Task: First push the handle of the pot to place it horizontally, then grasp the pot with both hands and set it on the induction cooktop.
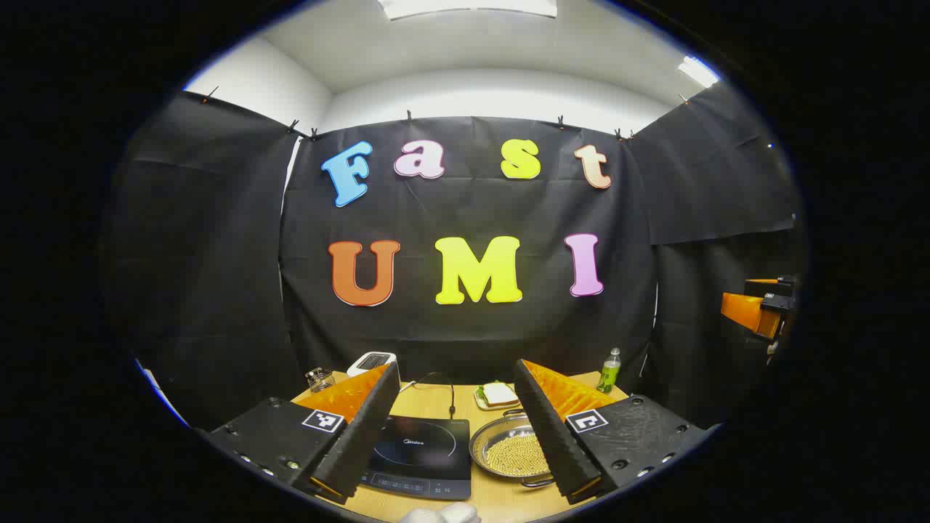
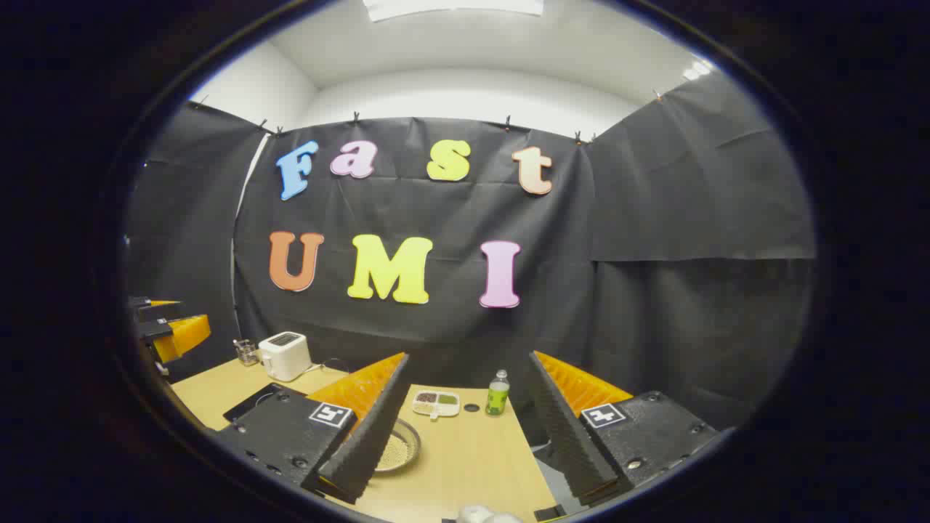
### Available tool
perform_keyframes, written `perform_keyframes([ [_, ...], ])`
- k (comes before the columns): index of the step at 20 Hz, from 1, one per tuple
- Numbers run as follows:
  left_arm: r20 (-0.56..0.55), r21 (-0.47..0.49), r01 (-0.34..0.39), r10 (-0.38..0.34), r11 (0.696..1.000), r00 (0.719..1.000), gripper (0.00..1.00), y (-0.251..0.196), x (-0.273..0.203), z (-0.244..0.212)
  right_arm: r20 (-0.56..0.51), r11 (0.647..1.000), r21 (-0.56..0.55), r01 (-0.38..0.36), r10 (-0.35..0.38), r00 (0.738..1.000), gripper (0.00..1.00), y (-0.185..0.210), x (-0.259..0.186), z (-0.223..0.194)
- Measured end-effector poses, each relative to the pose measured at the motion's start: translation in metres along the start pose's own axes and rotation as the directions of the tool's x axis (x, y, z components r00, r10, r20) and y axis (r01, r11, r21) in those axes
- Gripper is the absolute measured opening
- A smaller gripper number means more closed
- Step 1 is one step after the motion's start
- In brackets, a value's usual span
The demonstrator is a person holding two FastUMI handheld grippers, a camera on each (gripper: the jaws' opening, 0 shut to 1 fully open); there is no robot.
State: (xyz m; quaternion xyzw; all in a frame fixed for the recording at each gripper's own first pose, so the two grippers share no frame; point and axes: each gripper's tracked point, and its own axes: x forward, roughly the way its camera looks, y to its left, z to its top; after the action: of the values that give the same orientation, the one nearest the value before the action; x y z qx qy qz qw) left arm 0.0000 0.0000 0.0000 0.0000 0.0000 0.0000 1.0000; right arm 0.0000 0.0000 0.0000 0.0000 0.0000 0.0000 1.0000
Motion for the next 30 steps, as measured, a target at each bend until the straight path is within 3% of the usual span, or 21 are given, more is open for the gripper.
perform_keyframes([
  [1,-0.001,-0.002,0.002,-0.002,1.000,1.000,0.95,0.000,0.000,0.000,0.000,1.000,-0.002,0.002,-0.002,1.000,0.99,0.000,0.001,0.000],
  [14,-0.003,-0.008,-0.021,0.021,1.000,1.000,0.95,0.015,-0.001,-0.001,-0.016,1.000,0.010,0.005,-0.005,1.000,0.99,0.002,0.004,-0.002],
  [20,-0.006,0.007,-0.032,0.032,0.999,0.999,0.95,0.021,-0.002,-0.007,-0.089,0.996,0.036,-0.087,0.090,0.992,0.94,0.039,0.020,-0.019],
  [22,-0.004,0.009,-0.033,0.033,0.999,0.999,0.95,0.021,-0.003,-0.010,-0.119,0.988,0.063,-0.143,0.150,0.982,0.82,0.063,0.029,-0.025],
  [26,0.001,0.019,-0.025,0.025,1.000,1.000,0.95,0.020,-0.004,-0.016,-0.196,0.967,0.070,-0.245,0.254,0.947,0.39,0.106,0.049,-0.050],
  [27,-0.003,0.019,-0.022,0.022,1.000,1.000,0.95,0.019,-0.006,-0.019,-0.217,0.959,0.077,-0.273,0.284,0.934,0.22,0.118,0.052,-0.060],
  [28,-0.004,0.018,-0.021,0.021,1.000,1.000,0.84,0.020,-0.006,-0.020,-0.252,0.952,0.090,-0.294,0.307,0.918,0.16,0.130,0.057,-0.072],
  [29,-0.007,0.018,-0.022,0.022,1.000,1.000,0.95,0.022,-0.006,-0.023,-0.285,0.946,0.105,-0.307,0.325,0.902,0.12,0.140,0.061,-0.085],
  [30,-0.011,0.017,-0.024,0.024,1.000,1.000,0.95,0.024,-0.006,-0.026,-0.315,0.935,0.124,-0.332,0.355,0.880,0.02,0.151,0.065,-0.097],
])
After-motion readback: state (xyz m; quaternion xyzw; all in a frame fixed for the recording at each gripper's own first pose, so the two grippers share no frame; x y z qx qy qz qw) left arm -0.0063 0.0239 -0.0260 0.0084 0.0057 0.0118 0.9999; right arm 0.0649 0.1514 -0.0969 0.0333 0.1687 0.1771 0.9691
